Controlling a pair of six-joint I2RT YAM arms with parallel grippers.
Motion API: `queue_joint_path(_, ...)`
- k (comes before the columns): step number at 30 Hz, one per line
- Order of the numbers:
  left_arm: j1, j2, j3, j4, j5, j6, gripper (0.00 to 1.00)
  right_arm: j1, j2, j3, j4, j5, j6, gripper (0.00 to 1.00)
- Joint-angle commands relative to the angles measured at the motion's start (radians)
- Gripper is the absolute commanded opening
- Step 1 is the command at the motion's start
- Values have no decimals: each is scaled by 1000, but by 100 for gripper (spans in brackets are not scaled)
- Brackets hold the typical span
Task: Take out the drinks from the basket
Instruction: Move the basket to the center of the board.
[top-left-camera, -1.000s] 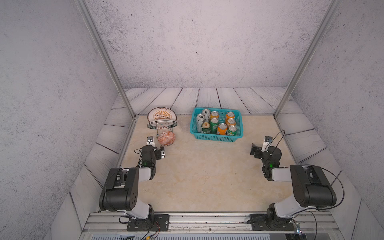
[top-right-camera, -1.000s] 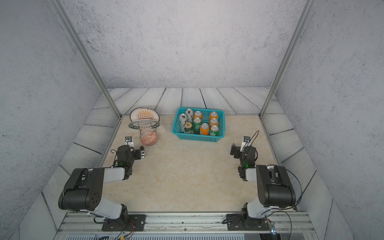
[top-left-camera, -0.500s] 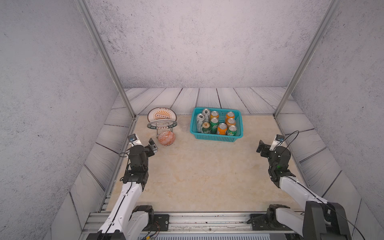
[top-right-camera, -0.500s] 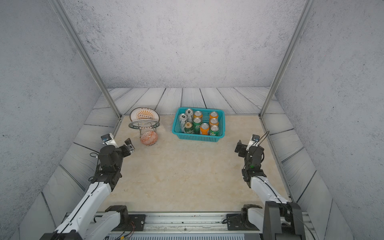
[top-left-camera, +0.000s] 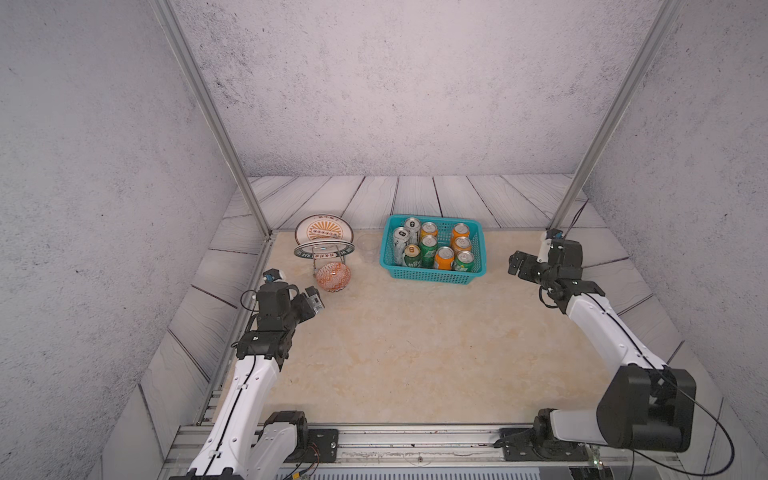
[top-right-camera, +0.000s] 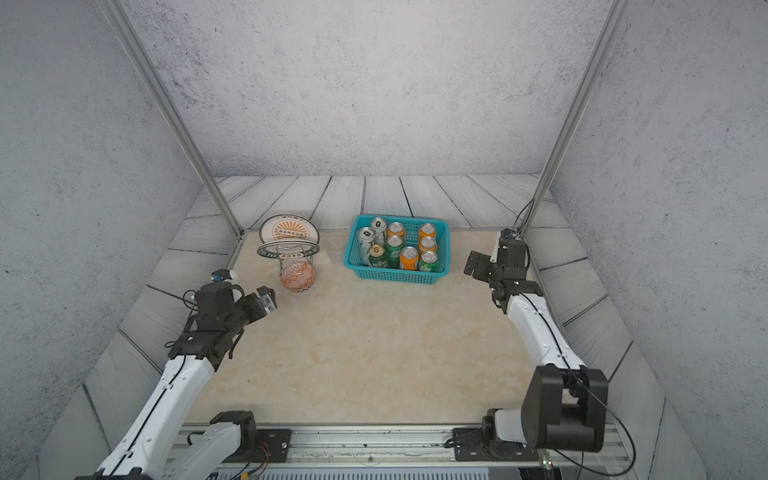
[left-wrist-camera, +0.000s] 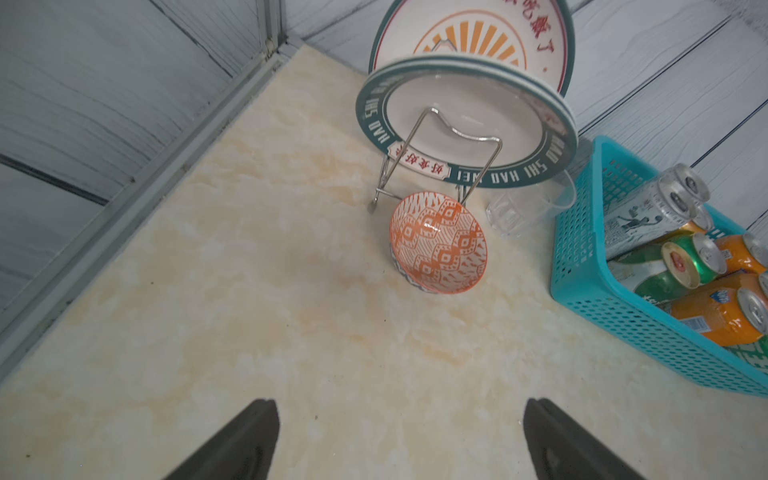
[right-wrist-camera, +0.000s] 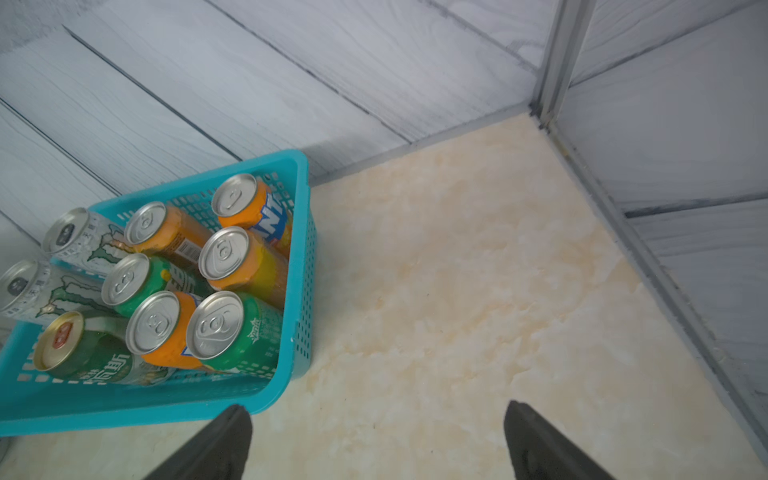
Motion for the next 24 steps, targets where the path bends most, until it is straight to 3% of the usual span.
queue_joint_path(1, 12, -11, 12, -16, 48, 0, 99, 2, 140, 146, -187, -104, 19, 99)
queue_joint_path(9, 12, -33, -4, -6, 44, 3, 99, 9, 444, 463, -372, -192, 3, 93)
queue_joint_path(24, 13, -21, -2, -3, 42, 5, 99, 59, 719, 730, -462, -246, 6, 83)
